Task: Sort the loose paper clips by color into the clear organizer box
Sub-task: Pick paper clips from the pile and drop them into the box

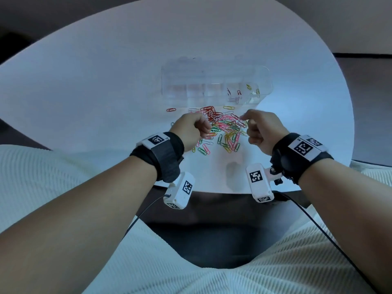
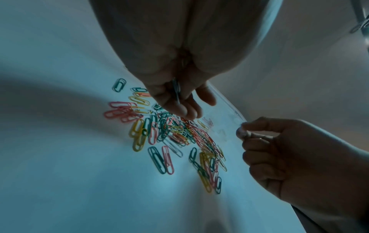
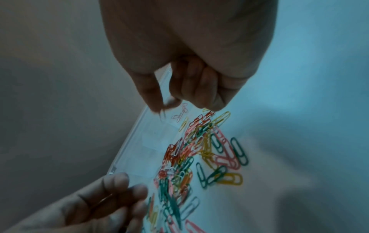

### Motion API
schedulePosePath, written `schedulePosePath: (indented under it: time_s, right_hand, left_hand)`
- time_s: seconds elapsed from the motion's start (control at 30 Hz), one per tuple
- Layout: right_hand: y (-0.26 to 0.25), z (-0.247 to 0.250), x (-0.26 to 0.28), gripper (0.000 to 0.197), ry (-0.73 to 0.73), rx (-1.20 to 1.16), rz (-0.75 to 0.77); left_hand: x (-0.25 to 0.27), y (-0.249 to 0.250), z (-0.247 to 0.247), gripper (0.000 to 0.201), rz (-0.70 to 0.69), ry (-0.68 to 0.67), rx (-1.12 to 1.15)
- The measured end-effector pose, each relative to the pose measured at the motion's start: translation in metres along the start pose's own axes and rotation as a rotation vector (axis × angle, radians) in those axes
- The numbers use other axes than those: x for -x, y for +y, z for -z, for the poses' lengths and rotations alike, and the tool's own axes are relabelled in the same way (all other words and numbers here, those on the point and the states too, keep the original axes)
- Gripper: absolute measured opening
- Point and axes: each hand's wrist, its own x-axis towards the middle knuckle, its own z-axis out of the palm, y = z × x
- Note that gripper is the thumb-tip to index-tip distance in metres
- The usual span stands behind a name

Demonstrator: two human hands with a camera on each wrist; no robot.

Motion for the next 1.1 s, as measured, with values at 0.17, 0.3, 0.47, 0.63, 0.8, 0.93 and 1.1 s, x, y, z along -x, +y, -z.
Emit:
schedulePosePath:
  time_s: [0.17, 0.3, 0.47, 0.63, 0.8, 0.93, 1.1]
  right_hand:
    - [-0.014, -0.008, 0.005, 0.018, -0.172, -0.287, -0.049]
    - [-0.034, -0.021, 0.001, 0.023, -0.173, -0.306, -0.027]
    - [-0.069, -0.048, -0.005, 0.012, -0.058, -0.229, 0.073]
    - [-0.088, -0.068, -0.012, 0.019, -0.100, -0.342, 0.063]
    - [-0.079, -0.065, -0.017, 0.064, -0.104, -0.324, -0.004]
    - [-0.074, -0.052, -0.008, 0.055, -0.079, -0.402, 0.043]
    - [-0.062, -0.029, 0.005, 0.033, -0.061, -0.375, 0.102]
  left_hand:
    - [-0.008, 0.019, 0.004, 0.054, -0.094, 0.052, 0.137]
    - [-0.018, 0.034, 0.013, 0.051, -0.059, 0.171, 0.177]
    - [-0.029, 0.048, 0.023, 0.036, 0.025, 0.188, 0.159]
    - [-0.039, 0.071, 0.021, 0.022, 0.002, 0.152, 0.009]
    - [-0.052, 0.088, 0.021, 0.011, 0.011, 0.185, 0.051]
    - [-0.065, 0.101, 0.012, 0.015, 0.003, 0.169, 0.031]
    - [-0.075, 0.107, 0.000, 0.014, -0.008, 0.117, -0.026]
